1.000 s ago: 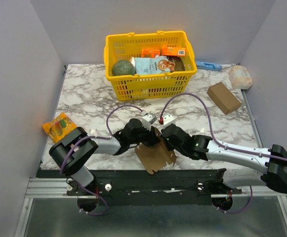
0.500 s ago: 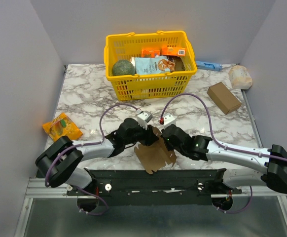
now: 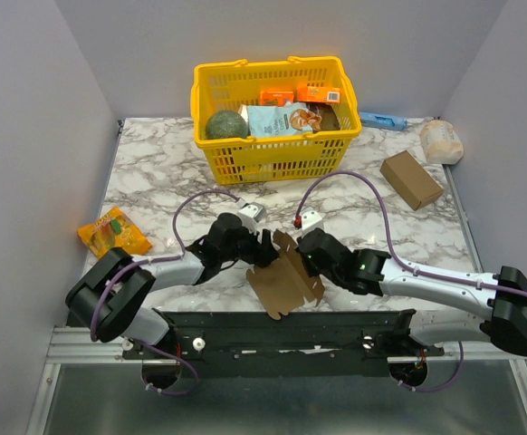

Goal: Fold the paper box

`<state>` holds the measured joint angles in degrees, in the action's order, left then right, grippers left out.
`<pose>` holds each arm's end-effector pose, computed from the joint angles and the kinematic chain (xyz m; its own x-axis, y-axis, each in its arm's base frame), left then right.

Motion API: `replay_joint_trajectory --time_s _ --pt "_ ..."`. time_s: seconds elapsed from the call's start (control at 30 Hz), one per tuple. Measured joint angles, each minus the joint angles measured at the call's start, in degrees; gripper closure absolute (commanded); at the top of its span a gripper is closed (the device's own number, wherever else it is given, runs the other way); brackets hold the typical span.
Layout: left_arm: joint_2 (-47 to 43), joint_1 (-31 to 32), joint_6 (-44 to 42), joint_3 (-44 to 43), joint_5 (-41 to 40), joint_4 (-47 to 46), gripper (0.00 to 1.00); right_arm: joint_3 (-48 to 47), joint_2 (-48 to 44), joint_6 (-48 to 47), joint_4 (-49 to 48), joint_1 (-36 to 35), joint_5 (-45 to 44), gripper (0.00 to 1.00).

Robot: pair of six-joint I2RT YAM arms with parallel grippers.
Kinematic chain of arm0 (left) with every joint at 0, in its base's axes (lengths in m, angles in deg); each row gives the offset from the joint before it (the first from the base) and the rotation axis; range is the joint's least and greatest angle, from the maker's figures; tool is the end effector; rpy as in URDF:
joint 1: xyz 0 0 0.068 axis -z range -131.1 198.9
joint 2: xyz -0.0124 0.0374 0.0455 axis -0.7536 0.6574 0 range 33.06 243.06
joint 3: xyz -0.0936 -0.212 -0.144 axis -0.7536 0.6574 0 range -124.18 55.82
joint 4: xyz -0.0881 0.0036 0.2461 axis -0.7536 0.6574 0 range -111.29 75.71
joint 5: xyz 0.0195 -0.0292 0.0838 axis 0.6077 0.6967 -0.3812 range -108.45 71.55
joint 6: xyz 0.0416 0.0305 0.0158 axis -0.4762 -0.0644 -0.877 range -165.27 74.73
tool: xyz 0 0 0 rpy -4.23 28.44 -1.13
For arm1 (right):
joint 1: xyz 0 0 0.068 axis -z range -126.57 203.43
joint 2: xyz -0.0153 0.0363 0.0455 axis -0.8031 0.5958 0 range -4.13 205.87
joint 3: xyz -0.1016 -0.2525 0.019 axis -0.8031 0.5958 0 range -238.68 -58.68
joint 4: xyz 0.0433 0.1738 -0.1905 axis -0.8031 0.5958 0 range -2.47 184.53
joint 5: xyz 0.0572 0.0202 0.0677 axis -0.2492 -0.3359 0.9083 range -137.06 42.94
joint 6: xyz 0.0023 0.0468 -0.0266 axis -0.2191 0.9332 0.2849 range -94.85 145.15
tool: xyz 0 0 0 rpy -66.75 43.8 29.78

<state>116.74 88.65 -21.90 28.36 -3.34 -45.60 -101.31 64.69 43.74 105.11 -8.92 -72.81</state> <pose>0.2009 -0.1792 0.1483 -0.6855 0.0720 -0.7245 0.5617 0.6855 -0.4633 0.1287 0.2121 0.2321 -0.5122 -0.3588 -0.7803 -0.5158 0.8550 -0.0546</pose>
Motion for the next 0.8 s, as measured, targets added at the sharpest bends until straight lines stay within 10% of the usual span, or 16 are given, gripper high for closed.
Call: replay_joint_trajectory --time_s 0.8 --pt "9.99 -0.15 1.22 -3.13 6.23 -9.05 0.68 -0.04 0.94 -0.22 -0.31 0.00 -0.04 0.99"
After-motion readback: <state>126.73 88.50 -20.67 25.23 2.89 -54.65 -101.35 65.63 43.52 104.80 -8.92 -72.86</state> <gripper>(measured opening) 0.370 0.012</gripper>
